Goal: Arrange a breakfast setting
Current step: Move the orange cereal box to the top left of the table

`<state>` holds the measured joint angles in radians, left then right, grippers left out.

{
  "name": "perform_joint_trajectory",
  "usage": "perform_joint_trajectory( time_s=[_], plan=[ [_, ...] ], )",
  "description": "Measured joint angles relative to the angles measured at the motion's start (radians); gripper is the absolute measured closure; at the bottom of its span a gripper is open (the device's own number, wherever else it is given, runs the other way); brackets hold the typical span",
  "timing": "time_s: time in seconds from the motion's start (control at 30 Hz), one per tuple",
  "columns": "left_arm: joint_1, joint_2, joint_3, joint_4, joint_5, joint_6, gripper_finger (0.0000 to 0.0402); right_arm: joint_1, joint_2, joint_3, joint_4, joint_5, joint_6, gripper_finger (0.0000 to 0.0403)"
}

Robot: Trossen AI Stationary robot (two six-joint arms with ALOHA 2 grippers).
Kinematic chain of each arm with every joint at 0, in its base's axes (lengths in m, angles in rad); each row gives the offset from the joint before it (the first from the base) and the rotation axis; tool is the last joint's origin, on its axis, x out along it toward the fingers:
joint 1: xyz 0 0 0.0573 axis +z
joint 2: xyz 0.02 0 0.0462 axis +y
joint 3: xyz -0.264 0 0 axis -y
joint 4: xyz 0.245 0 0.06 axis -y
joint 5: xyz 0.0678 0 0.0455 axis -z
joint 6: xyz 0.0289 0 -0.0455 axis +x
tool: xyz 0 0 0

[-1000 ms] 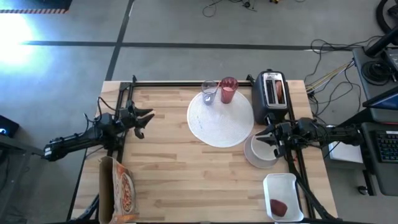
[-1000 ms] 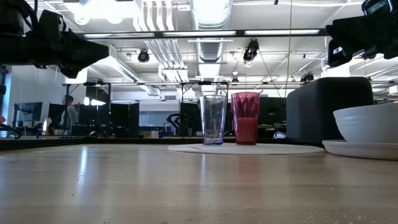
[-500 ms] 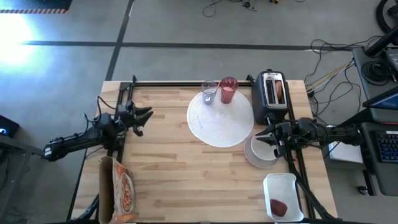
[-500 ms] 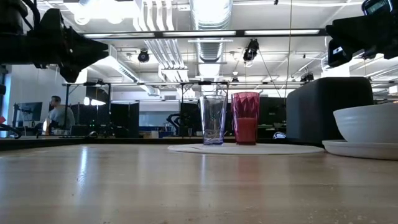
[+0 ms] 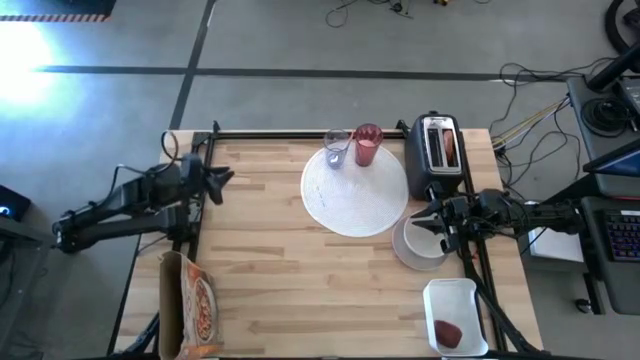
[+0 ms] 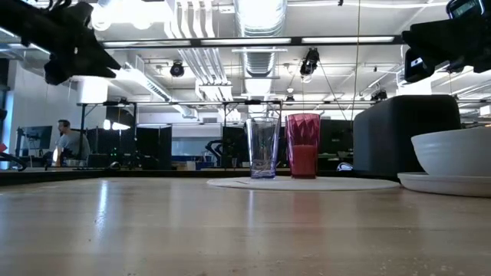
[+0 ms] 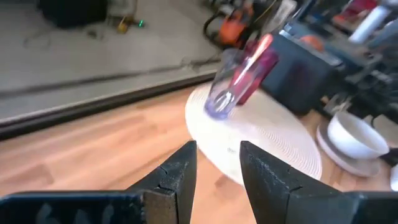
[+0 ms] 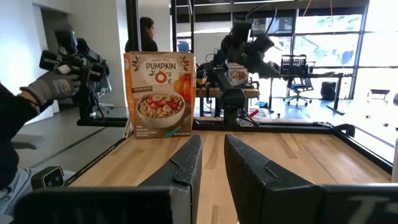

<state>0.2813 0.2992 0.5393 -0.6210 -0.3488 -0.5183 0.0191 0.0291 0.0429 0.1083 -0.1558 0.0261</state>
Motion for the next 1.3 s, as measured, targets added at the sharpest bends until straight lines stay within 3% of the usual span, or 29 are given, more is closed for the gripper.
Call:
perform_joint_trajectory(
  time_s=[0.27, 0.6, 0.83, 1.1, 1.3],
  plan=[
    [0.000, 0.205, 0.214, -0.266, 0.001, -0.132, 0.0295, 0.000, 0.000, 0.000, 0.000, 0.000, 0.000, 0.0344],
    [0.000, 0.405, 0.429, -0.626, 0.152, -0.358, 0.0286, 0.000, 0.000, 0.000, 0.000, 0.000, 0.000, 0.0344],
    [0.000, 0.509, 0.596, -0.754, 0.290, -0.426, 0.0230, 0.000, 0.000, 0.000, 0.000, 0.000, 0.000, 0.0344],
    [-0.007, 0.642, 0.795, -0.944, 0.357, -0.497, 0.0166, 0.000, 0.000, 0.000, 0.000, 0.000, 0.000, 0.0344],
    [-0.034, 0.694, 0.890, -0.950, 0.419, -0.558, 0.0141, 0.000, 0.000, 0.000, 0.000, 0.000, 0.000, 0.0344]
  ],
)
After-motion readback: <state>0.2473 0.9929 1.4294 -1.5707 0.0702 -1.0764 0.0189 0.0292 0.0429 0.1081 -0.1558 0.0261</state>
